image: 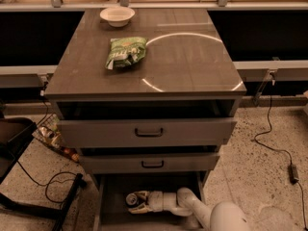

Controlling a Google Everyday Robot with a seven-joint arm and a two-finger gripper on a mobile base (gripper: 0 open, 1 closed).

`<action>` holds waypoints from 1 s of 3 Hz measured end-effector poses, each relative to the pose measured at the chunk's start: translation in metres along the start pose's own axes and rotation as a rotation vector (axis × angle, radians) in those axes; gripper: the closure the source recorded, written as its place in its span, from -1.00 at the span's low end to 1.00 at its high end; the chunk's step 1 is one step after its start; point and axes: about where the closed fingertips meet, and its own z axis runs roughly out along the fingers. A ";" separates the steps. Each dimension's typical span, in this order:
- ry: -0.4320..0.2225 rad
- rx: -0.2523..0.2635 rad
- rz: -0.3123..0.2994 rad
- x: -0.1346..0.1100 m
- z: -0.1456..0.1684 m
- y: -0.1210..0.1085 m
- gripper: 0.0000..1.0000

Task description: Place pepsi can into bottom drawer

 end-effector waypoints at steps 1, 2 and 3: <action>-0.002 -0.003 0.001 0.000 0.002 0.001 -0.28; -0.004 -0.007 0.003 0.000 0.005 0.003 -0.77; -0.006 -0.010 0.004 -0.001 0.006 0.004 -1.00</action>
Offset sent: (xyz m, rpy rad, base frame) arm -0.0011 0.0023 0.0001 0.0021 0.0014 0.0032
